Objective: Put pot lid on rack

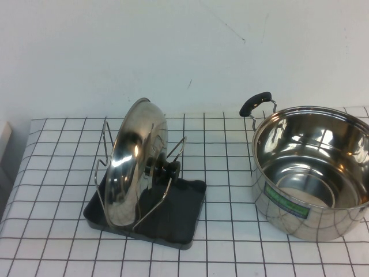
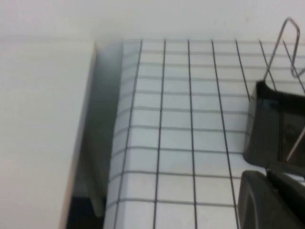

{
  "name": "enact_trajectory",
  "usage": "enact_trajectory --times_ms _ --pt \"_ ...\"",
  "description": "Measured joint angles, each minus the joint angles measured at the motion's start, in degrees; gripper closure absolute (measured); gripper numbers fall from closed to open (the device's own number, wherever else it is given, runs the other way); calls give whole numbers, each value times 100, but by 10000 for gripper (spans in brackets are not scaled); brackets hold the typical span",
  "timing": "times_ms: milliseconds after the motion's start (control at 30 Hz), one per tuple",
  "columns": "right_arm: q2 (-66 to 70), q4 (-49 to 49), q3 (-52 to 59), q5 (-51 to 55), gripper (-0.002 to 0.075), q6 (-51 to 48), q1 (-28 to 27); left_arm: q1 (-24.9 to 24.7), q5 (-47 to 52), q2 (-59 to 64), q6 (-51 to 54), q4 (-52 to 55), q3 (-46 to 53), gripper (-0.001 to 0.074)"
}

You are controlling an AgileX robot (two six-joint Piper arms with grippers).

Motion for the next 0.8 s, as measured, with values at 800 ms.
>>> enact_trajectory --times_ms 800 --pt "0 -152 0 4 727 0 0 0 37 0 -56 -284 329 736"
